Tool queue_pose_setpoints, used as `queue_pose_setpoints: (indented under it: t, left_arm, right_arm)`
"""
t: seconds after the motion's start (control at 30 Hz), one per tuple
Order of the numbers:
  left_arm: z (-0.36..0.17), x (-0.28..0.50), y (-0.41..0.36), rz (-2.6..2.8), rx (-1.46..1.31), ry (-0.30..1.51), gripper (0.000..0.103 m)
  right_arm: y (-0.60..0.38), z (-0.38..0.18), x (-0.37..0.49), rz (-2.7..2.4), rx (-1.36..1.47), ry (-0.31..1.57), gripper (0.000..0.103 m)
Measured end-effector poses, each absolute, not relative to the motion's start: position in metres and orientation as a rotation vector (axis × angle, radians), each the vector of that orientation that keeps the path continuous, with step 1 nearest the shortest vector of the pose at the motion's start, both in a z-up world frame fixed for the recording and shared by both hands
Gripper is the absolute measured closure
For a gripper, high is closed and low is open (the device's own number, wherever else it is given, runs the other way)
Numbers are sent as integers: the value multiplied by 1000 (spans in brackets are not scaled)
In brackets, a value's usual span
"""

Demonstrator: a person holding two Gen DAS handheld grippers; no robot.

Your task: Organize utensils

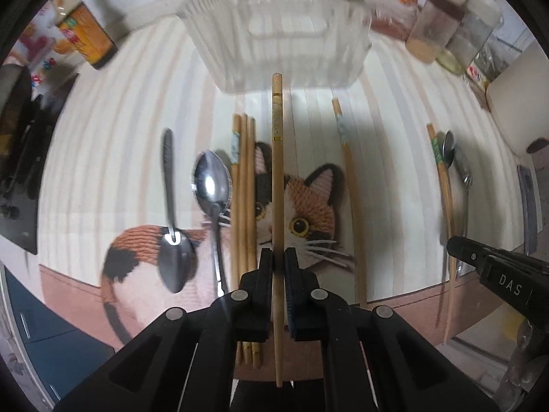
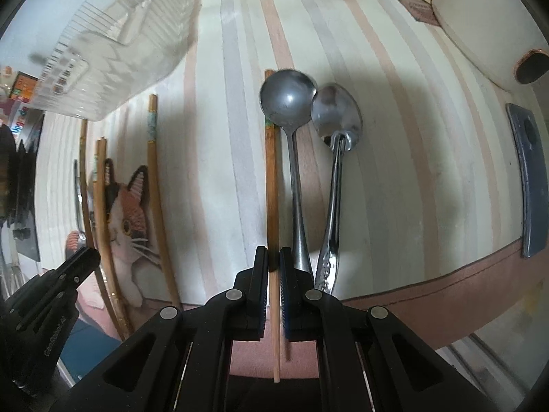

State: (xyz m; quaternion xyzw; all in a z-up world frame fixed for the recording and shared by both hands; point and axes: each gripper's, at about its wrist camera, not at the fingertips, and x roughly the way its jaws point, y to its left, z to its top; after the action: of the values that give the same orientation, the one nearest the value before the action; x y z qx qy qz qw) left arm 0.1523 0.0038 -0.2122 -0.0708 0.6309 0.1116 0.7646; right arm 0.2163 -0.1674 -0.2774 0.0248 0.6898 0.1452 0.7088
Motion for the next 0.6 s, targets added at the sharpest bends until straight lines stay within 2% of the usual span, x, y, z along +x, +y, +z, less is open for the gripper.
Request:
queue_pose_setpoints:
  t: [0.27, 0.47, 0.53, 0.6]
  left_arm:
    - [-127, 135, 26, 286, -212, 1195, 99]
    - [-85, 173, 54, 262, -236, 1107, 99]
    - [-75, 189, 58, 268, -197, 1089, 99]
    - [-68, 202, 63, 255, -186, 1067, 99]
  right_arm:
    - [-183, -221, 224, 408, 145, 1430, 97]
    - [-171, -182, 246, 445, 177, 1372, 98]
    - [-166, -171, 253, 443, 173, 1345, 103]
    - [-156, -166, 260, 431, 143, 1326, 103]
